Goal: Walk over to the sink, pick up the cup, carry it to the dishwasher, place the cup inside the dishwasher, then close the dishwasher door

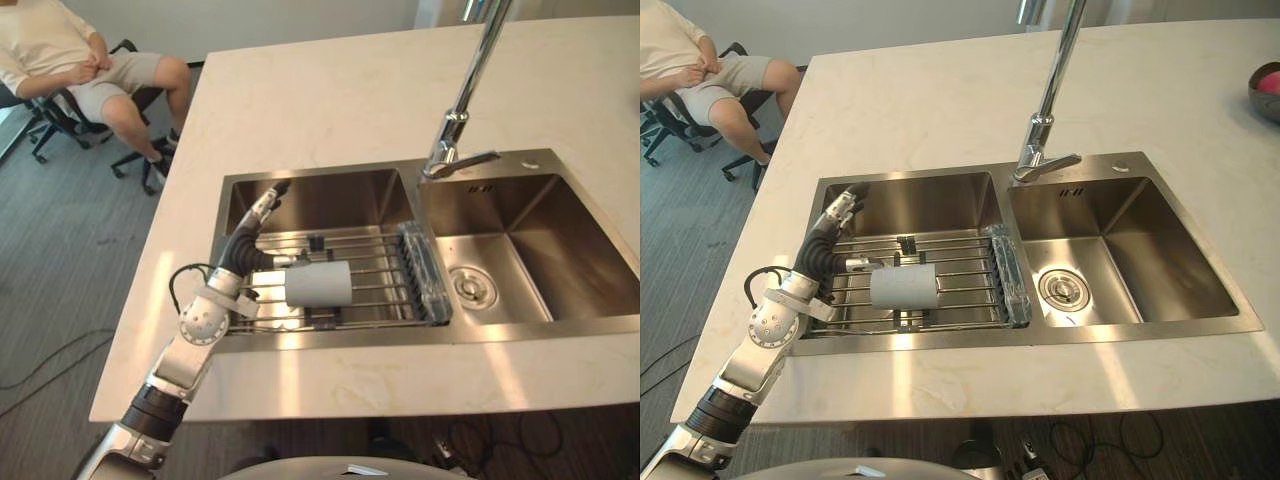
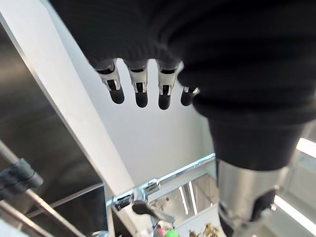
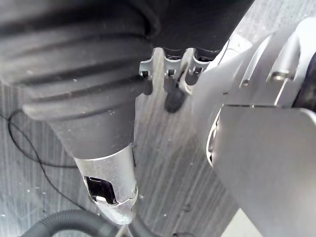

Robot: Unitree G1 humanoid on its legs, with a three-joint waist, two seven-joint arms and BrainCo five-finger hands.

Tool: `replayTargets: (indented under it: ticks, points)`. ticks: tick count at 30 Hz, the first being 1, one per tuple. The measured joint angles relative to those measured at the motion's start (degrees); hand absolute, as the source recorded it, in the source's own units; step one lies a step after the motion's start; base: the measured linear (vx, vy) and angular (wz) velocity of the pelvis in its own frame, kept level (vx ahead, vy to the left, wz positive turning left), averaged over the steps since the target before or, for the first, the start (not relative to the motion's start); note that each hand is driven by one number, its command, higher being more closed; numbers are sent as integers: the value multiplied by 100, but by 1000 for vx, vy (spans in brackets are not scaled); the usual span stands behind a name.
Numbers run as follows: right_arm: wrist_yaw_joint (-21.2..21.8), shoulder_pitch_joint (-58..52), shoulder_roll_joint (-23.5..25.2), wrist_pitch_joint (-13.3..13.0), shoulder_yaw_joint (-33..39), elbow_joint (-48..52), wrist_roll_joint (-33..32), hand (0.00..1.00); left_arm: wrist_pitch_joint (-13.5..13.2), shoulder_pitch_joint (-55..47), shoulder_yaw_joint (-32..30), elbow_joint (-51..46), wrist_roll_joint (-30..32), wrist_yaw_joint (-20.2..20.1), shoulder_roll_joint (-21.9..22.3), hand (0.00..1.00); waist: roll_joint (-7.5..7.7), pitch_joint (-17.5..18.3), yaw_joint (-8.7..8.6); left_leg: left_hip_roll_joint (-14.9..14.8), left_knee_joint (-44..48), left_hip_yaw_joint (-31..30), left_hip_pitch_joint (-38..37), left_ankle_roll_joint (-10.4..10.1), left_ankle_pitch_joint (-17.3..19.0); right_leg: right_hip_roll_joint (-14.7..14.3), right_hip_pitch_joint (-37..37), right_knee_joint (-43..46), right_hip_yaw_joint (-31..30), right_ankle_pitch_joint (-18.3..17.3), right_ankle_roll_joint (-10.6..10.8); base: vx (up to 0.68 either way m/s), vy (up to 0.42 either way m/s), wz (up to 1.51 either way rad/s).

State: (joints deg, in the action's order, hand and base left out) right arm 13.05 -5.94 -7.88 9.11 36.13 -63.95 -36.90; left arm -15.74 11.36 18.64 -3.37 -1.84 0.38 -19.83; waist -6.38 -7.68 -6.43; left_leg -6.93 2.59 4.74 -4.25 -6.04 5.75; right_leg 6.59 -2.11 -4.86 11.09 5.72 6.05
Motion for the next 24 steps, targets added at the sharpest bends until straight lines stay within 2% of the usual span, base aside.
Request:
replayTargets:
  ticks: [2, 6, 12, 16, 19, 24]
  points:
    - [-4, -54, -14, -25, 5, -3, -113, 0, 192, 135, 32, -38, 46, -15, -147, 0, -38, -18, -25, 2, -21, 7, -23, -5, -9, 3, -2, 0, -15, 0, 1, -6, 2, -2]
    - [16, -72, -26, -40, 36, -61, -193, 0, 398, 562, 432, -213, 194, -99, -404, 0, -50, -20, -1, 20, 2, 8, 49, 3, -27, 23, 46, 17, -18, 12, 19, -4, 1, 1]
    - [42, -50, -172, -55, 120, -229, -219, 0, 613, 912, 834, -316, 747, -216, -459, 0, -77, -19, -25, 51, 26, 83, 153, 17, -55, 50, 188, 19, -113, 73, 32, -28, 8, -6]
    - [36, -62, -184, -66, 128, -235, -220, 0, 698, 1079, 1157, -316, 953, -443, -509, 0, -158, -36, -77, 68, 25, 94, 157, 29, -85, 67, 201, 19, -119, 90, 30, -48, 2, -2]
    - [16, -56, -192, -116, 127, -230, -313, 0, 876, 1159, 1430, -301, 1135, -534, -515, 0, -249, -58, -127, 106, 28, 91, 191, 56, -112, 105, 223, 19, -119, 98, 39, -43, 7, 3]
    - [-16, -52, -197, -144, 106, -225, -385, 0, 1173, 1168, 1576, -203, 1613, -508, -561, 0, -300, -76, -181, 125, 26, 145, 179, 72, -109, 124, 232, 11, -159, 129, 47, -46, 10, -4]
